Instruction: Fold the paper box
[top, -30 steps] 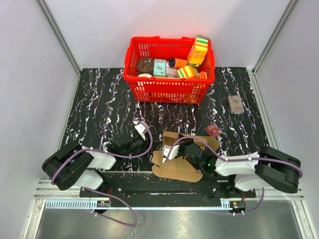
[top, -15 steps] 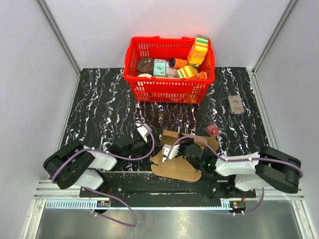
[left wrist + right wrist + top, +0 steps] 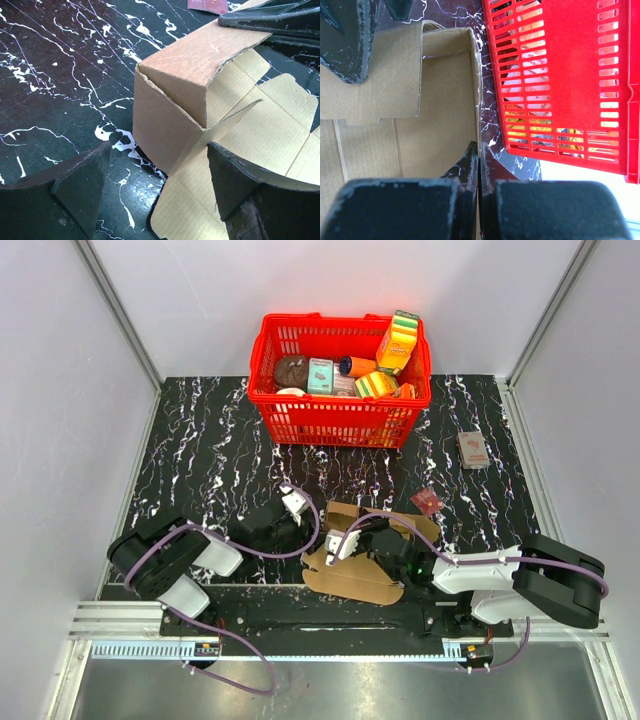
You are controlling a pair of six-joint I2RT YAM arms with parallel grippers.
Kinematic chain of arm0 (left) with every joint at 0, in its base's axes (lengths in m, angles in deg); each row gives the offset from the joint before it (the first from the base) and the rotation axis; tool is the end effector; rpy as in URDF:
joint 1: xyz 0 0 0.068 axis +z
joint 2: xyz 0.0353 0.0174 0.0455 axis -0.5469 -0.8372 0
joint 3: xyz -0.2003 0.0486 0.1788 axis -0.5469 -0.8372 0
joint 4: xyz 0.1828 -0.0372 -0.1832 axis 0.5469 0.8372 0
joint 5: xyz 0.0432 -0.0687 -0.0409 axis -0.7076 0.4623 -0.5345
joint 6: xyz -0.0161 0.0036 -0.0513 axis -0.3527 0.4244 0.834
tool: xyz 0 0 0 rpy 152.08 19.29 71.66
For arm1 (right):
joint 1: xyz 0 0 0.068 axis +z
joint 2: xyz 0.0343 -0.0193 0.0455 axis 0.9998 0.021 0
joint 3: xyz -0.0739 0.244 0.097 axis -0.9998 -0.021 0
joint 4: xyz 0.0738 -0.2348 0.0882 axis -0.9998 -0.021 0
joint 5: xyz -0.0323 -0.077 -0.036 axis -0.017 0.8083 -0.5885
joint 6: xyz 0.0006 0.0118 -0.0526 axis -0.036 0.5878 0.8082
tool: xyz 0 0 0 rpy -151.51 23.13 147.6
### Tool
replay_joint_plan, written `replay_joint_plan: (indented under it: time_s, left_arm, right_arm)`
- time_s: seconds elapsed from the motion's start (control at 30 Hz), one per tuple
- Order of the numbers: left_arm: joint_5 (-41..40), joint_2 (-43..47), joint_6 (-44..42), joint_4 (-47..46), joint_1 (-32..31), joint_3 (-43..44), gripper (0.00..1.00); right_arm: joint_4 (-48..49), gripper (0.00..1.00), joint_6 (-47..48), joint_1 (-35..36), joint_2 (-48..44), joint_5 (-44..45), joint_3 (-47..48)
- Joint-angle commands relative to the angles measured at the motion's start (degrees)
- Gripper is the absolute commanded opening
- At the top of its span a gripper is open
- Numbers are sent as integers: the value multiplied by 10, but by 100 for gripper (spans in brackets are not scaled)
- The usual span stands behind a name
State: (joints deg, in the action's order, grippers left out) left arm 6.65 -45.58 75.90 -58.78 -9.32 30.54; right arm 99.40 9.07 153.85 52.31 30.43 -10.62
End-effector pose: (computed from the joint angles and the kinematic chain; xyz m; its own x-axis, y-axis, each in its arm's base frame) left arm 0.1679 -0.1671 0.1294 -0.2977 0.0851 -0.9509 0.8121 0.5463 -0.2053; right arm 0.1139 0.2040 0.1652 0.4470 -0.8167 -0.3649 -0.4153 0.1718 -0.8933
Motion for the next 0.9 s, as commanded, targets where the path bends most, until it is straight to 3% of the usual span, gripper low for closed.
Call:
replay_joint_plan:
  time_s: [0.0, 0.67, 0.87]
  left_arm:
    - [-10, -7, -6, -77, -2, 15, 82]
    - [-61, -83, 12, -190, -26, 5, 87]
    - [-92, -92, 10, -205, -41, 8, 88]
  right_arm:
    - [23, 0, -24, 5, -5, 3, -2]
    - [34, 0, -52, 19, 9, 25, -9]
    - [84, 1, -34, 26, 33, 42, -24]
